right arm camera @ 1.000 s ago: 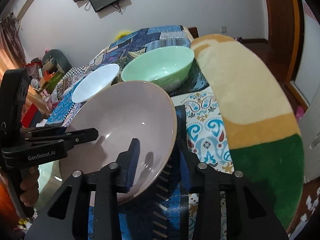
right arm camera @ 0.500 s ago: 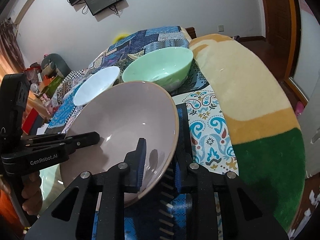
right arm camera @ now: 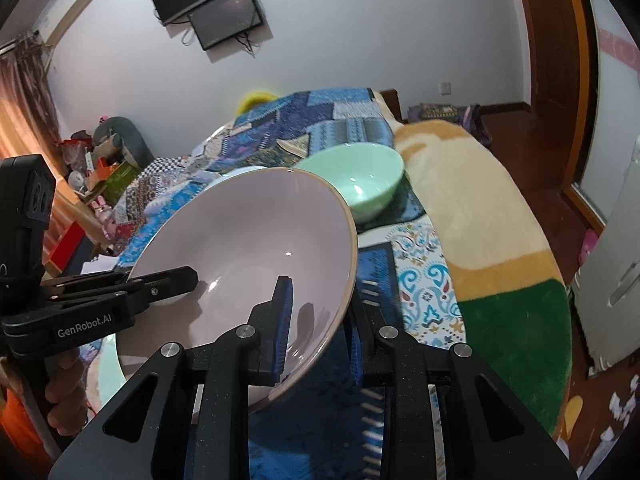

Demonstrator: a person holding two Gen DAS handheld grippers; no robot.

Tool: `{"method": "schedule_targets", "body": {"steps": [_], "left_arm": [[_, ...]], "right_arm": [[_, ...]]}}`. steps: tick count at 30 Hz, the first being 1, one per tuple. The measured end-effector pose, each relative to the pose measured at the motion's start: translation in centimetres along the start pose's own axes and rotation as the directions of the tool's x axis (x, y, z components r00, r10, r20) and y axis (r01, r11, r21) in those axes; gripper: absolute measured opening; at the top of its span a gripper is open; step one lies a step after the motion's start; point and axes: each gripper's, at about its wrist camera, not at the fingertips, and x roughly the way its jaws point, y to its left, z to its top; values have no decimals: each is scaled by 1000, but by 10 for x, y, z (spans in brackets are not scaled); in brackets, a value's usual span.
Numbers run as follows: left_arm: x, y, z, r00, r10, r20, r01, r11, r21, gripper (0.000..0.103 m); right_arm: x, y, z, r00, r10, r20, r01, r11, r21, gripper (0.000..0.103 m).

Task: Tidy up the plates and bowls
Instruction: 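Lift the pink bowl with both tools and carry it toward the plate stack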

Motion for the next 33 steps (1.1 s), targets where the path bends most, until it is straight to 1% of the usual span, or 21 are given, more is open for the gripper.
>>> {"method": "schedule_targets", "body": {"steps": [6, 16, 26, 33], "left_arm": [[-33, 10, -11, 999, 21, 44, -20, 1000, -13, 18], [-91, 49, -40, 992, 62, 113, -54, 996, -70, 18], [-135, 110, -78, 982, 124, 141, -102, 983, -155, 18], [-155, 151, -101, 975, 164, 149, -131, 969, -211, 18]], "right_arm": [[-5, 25, 4, 1000, 27, 16, -27, 999, -29, 22], [-3, 80, -1, 995, 98, 9, -97, 991, -90, 22], [18, 142, -14, 985, 168, -39, -172, 973, -153, 22], [37, 183, -21, 976, 201, -78, -213, 957, -198, 22]]}}
